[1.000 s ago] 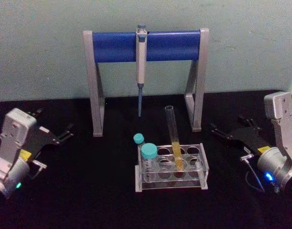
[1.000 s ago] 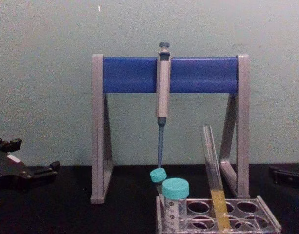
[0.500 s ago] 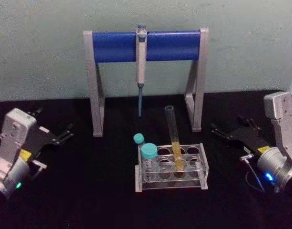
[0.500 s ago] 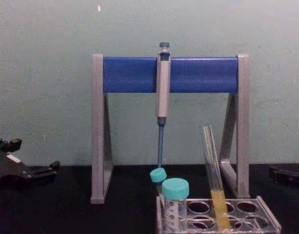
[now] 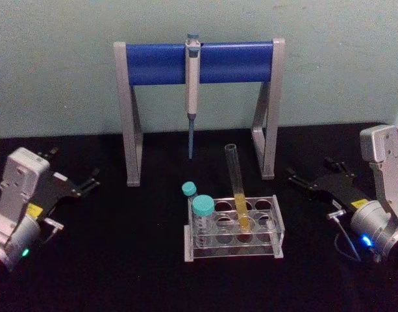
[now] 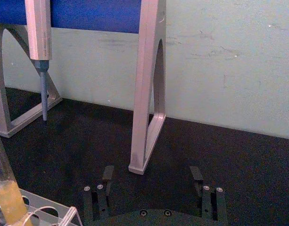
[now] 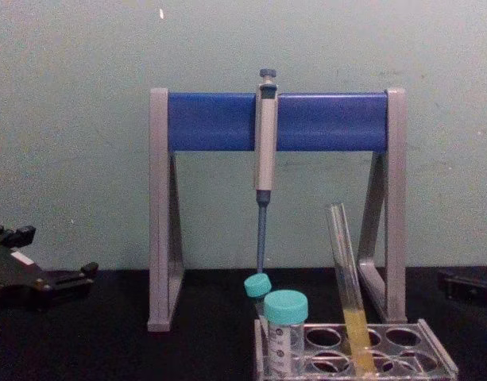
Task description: Pick up the test tube from the test tube rack, shake it, then place it back into the test tube rack.
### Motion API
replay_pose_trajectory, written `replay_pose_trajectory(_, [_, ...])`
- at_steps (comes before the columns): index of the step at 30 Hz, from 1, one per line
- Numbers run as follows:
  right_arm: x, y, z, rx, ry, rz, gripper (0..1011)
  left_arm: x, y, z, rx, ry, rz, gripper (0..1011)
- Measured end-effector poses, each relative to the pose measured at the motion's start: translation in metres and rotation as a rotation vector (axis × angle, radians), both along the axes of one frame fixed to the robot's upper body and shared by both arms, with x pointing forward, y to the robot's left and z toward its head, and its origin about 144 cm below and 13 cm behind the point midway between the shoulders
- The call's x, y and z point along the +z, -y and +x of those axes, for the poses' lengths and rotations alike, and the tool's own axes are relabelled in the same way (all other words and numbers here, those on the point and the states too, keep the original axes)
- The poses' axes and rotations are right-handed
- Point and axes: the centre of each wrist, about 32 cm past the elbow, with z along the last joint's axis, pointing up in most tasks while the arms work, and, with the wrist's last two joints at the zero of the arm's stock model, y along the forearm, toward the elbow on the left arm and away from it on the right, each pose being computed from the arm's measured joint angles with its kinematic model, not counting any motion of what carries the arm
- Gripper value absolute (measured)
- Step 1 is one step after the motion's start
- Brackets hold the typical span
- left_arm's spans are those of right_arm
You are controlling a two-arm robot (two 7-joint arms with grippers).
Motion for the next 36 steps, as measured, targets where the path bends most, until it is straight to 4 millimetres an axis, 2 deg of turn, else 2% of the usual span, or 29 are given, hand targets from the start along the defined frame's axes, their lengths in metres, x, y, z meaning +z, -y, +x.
replay_pose_trajectory(36, [0.0000,0.0000,0.0000,0.000,0.000,0.000,1000,0.0000,0.0000,0.0000,0.000,0.000,0.000,1001])
